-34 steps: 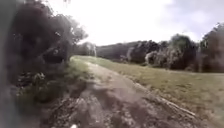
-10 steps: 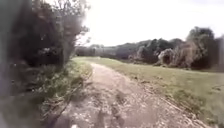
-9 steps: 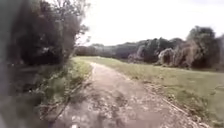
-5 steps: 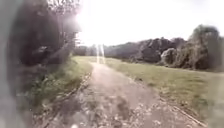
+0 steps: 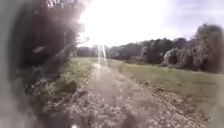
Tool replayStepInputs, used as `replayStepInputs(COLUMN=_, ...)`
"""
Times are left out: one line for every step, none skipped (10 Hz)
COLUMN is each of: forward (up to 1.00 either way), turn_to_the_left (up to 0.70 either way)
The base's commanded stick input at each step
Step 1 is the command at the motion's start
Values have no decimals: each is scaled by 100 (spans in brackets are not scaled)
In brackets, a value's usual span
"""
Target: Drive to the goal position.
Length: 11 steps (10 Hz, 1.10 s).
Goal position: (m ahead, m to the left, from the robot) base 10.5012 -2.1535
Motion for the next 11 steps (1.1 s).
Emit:
replayStepInputs(forward=0, turn_to_the_left=0)
replayStepInputs(forward=0, turn_to_the_left=0)
replayStepInputs(forward=0, turn_to_the_left=0)
replayStepInputs(forward=0, turn_to_the_left=0)
replayStepInputs(forward=0, turn_to_the_left=0)
replayStepInputs(forward=0, turn_to_the_left=0)
replayStepInputs(forward=27, turn_to_the_left=0)
replayStepInputs(forward=83, turn_to_the_left=0)
replayStepInputs(forward=85, turn_to_the_left=0)
replayStepInputs(forward=85, turn_to_the_left=0)
replayStepInputs(forward=85, turn_to_the_left=0)
